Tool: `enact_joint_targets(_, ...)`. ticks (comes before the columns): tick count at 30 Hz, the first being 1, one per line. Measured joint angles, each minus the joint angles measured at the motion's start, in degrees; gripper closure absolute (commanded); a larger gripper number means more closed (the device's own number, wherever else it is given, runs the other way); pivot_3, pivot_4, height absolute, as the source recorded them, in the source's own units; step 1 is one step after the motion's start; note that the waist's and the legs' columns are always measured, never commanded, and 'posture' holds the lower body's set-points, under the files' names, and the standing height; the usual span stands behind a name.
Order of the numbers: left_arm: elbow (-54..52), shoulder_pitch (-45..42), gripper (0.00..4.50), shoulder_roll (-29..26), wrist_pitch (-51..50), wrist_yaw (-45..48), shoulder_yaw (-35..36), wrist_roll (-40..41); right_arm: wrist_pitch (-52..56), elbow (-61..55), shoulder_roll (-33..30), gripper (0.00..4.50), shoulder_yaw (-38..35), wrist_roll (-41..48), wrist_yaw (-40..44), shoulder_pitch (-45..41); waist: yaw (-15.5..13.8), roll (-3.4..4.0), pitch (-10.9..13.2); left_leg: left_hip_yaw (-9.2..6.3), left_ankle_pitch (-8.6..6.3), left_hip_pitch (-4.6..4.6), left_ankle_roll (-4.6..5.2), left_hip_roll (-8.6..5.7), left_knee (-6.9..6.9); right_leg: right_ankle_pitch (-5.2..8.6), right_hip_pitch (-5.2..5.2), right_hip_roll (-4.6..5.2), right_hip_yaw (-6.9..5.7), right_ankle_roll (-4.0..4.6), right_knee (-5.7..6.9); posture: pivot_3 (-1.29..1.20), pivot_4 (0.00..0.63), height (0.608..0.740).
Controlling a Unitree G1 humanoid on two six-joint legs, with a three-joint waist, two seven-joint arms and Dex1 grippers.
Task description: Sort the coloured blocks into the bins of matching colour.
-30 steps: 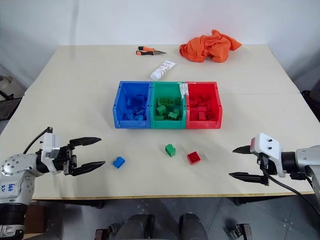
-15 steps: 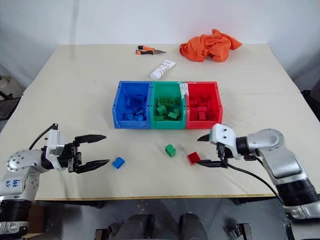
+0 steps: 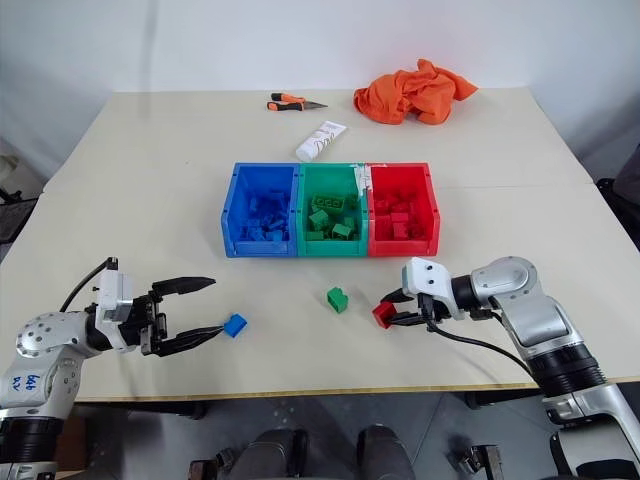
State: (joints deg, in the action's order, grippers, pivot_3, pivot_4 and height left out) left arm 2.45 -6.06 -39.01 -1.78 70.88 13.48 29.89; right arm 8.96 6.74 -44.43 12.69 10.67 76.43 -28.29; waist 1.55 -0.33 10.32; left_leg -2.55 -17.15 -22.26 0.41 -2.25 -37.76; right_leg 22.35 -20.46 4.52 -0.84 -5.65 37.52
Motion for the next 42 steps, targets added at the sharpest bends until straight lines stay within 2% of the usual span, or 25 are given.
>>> enact_joint_targets(10,0.51,-1.09,0.00,0.62,0.00,-0.30,-0.27,-0.01,8.30,-4.49,0.49,3.24,-7.41,6.33,-5.39,-0.42,-0.02,0.00,0.00,0.01,-0.01,-0.04,0.00,-0.01,0.04,0.00,-0.04,0.00,-0.01,0.00,-0.04,0.00,0.150,0.740)
enact_joint_targets(13,0.81,-2.10,0.00,0.69,-0.01,-0.27,-0.63,-0.03,9.61,-2.49,1.36,3.24,-9.57,7.21,-7.90,-5.25,0.09,0.01,0.01,0.02,-0.01,-0.04,0.00,-0.01,0.05,0.00,-0.06,0.00,0.00,0.00,-0.03,0.00,0.150,0.740)
enact_joint_targets(18,2.61,-4.54,0.00,0.99,0.00,-0.09,-1.51,-0.19,5.66,10.71,2.44,3.24,-10.39,3.44,-11.68,-16.74,0.05,0.01,0.01,0.03,-0.01,-0.05,0.00,-0.03,0.10,0.00,-0.11,0.01,0.00,0.00,-0.04,0.00,0.150,0.740)
enact_joint_targets(20,3.15,-5.50,0.00,1.17,0.03,-0.05,-1.97,-0.36,2.01,20.48,4.00,2.53,-8.94,-0.69,-14.49,-22.05,0.10,0.01,0.01,0.06,-0.01,-0.05,0.00,-0.04,0.16,0.00,-0.15,0.01,0.00,0.00,-0.03,0.00,0.150,0.740)
enact_joint_targets(21,3.22,-5.85,0.00,1.22,0.04,-0.03,-2.21,-0.45,0.72,23.57,4.79,2.33,-8.69,-1.82,-15.58,-23.51,0.11,0.01,0.01,0.06,-0.01,-0.06,0.00,-0.04,0.18,0.00,-0.17,0.01,0.00,0.00,-0.02,0.00,0.150,0.740)
enact_joint_targets(23,3.25,-6.22,0.00,1.47,0.12,0.00,-2.38,-0.59,-2.25,28.70,6.10,1.56,-8.38,-3.74,-16.84,-25.68,0.12,0.01,0.01,0.06,0.01,-0.07,-0.02,-0.03,0.33,0.00,-0.23,0.01,-0.04,0.00,0.15,0.00,0.150,0.740)
enact_joint_targets(26,3.37,-6.21,0.00,1.47,0.16,0.02,-2.43,-0.62,-5.02,31.92,6.41,0.69,-8.27,-5.27,-17.22,-26.73,0.13,0.01,0.01,0.05,0.01,-0.11,-0.02,-0.02,0.40,0.00,-0.30,0.01,-0.09,0.00,0.20,0.00,0.150,0.740)
enact_joint_targets(27,3.37,-6.21,0.00,1.47,0.19,0.02,-2.43,-0.62,-5.65,32.20,6.51,0.69,-8.27,-5.58,-17.27,-26.97,0.13,0.01,0.01,0.05,0.01,-0.13,-0.02,-0.02,0.40,0.00,-0.32,0.01,-0.09,0.00,0.19,0.00,0.150,0.740)
enact_joint_targets(32,3.36,-6.19,0.00,1.47,0.28,0.00,-2.43,-0.63,-6.58,30.83,6.55,0.69,-8.30,-5.65,-14.92,-27.12,0.10,0.01,0.01,0.05,0.01,-0.14,-0.02,-0.02,0.31,0.00,-0.26,0.01,-0.11,0.00,0.17,0.00,0.150,0.740)
enact_joint_targets(36,3.22,-6.11,0.00,1.55,0.35,-0.05,-2.46,-0.64,-5.32,24.60,6.29,0.69,-9.42,-2.97,-12.09,-25.52,0.07,0.02,0.01,0.03,0.02,-0.13,-0.05,0.00,0.17,0.00,-0.24,0.00,-0.11,0.00,0.16,0.00,0.150,0.740)
enact_joint_targets(39,3.02,-5.50,0.00,1.72,0.38,-0.09,-2.37,-0.63,-0.94,14.18,4.09,0.69,-10.87,1.76,-7.94,-19.06,-0.24,0.02,0.01,-0.08,0.02,-0.13,-0.04,0.00,0.17,0.00,-0.16,0.01,-0.15,0.00,0.18,0.00,0.150,0.740)
enact_joint_targets(42,2.79,-4.48,0.00,1.75,0.17,-0.22,-2.20,-0.60,5.31,2.51,-0.08,0.69,-12.22,7.33,-3.56,-9.15,-0.94,0.02,0.01,-0.07,-0.03,-0.18,0.02,-0.03,0.17,0.00,-0.13,0.03,-0.13,-0.01,0.06,0.00,0.150,0.740)
